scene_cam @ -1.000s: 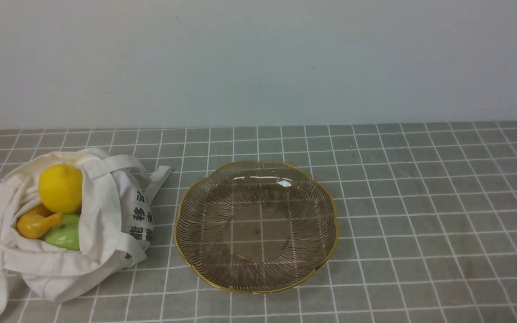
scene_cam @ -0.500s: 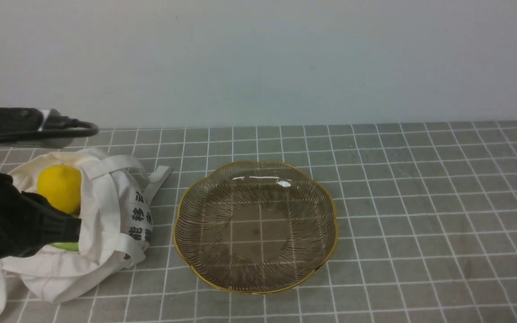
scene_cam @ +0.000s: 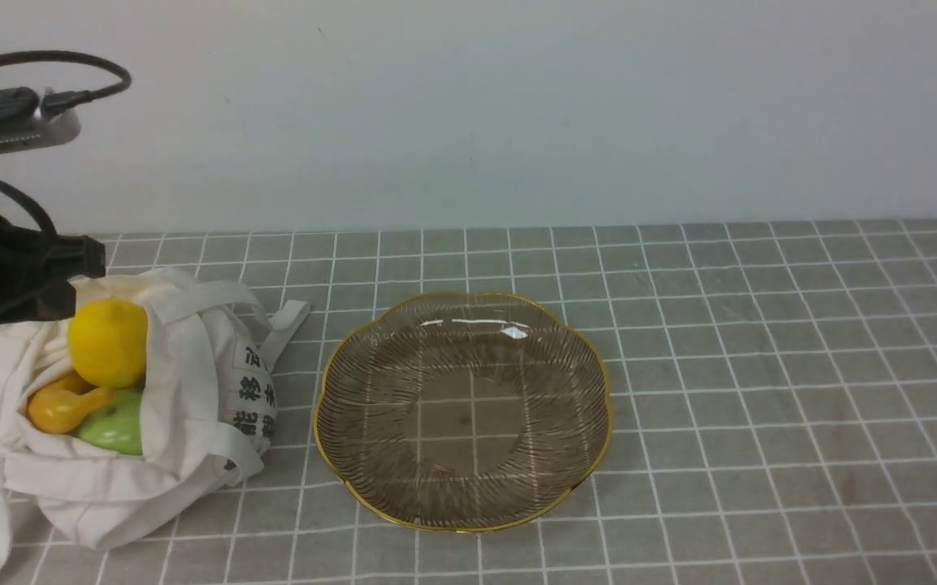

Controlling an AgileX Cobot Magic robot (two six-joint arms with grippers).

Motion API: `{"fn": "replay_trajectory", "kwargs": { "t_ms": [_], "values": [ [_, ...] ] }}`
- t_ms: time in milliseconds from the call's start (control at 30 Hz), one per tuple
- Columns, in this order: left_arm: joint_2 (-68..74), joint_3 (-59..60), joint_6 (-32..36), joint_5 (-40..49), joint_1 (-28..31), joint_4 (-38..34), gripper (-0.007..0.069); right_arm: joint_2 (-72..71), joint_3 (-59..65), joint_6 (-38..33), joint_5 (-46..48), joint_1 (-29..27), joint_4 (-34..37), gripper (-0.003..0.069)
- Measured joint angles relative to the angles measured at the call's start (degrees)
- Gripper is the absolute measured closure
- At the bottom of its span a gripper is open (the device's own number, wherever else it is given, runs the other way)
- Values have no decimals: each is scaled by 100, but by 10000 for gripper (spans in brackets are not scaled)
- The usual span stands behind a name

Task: Take the fruit out of the bag on the grey coffee tablecloth and place them on the plate.
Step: 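Reach into the bag and grasp the lemon with the left gripper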

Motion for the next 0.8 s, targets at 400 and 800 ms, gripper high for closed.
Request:
{"fn": "replay_trajectory", "kwargs": {
  "t_ms": [400,800],
  "values": [
    [668,-25,236,-438,0,-11,64,0,0,0,0,0,0,673],
    [1209,-32,267,-975,0,126,113,0,0,0,0,0,0,673]
  ]
}}
